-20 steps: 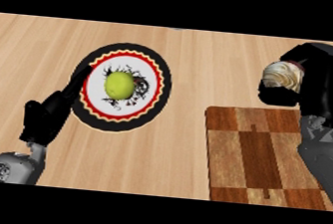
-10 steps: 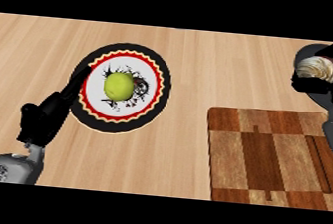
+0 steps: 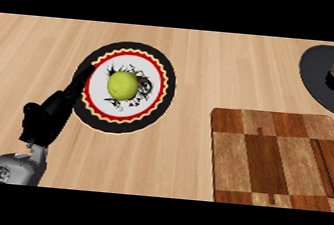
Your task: Pick the cupcake from the cutting board and place it in the pan
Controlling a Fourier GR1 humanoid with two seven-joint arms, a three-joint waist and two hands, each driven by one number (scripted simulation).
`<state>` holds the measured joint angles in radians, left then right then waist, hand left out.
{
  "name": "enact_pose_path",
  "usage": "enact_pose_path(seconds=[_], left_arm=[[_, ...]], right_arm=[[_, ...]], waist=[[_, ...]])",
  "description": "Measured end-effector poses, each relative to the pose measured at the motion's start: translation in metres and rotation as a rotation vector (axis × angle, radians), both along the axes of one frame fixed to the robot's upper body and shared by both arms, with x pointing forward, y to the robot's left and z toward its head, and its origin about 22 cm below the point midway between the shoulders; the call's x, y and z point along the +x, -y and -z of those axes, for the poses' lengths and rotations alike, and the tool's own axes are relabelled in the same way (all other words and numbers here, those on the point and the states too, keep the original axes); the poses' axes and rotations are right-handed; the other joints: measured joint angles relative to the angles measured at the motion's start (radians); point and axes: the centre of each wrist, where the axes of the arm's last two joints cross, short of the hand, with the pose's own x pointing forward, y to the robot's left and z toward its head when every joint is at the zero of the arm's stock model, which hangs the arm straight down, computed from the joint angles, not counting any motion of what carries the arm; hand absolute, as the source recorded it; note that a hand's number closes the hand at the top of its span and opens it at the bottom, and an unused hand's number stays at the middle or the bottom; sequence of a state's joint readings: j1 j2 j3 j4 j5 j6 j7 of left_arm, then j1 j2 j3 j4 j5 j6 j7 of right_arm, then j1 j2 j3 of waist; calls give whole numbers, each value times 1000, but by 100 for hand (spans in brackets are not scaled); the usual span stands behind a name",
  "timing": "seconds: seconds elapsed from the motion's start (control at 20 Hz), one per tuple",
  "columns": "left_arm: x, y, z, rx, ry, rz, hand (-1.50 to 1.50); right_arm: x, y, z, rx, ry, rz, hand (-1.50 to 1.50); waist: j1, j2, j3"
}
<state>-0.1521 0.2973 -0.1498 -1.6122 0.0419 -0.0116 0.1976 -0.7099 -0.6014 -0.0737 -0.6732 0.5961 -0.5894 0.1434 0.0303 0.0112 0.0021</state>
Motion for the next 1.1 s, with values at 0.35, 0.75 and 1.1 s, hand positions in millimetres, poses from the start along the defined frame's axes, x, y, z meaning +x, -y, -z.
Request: enact_pose_path(seconds=[0.35,0.75,1.1], left_arm=[[7,-3,-1,-3,4,17,0],[13,7,-8,1,12,38,0],[14,15,-7,-6,24,52,0]], right_arm=[[2,29,10,-5,10,13,150],[-15,64,17,92,-105,107,-150],[-23,73,20,237,-178,97,-150]], waist=[[12,6,1],[36,18,2],[51,28,6]])
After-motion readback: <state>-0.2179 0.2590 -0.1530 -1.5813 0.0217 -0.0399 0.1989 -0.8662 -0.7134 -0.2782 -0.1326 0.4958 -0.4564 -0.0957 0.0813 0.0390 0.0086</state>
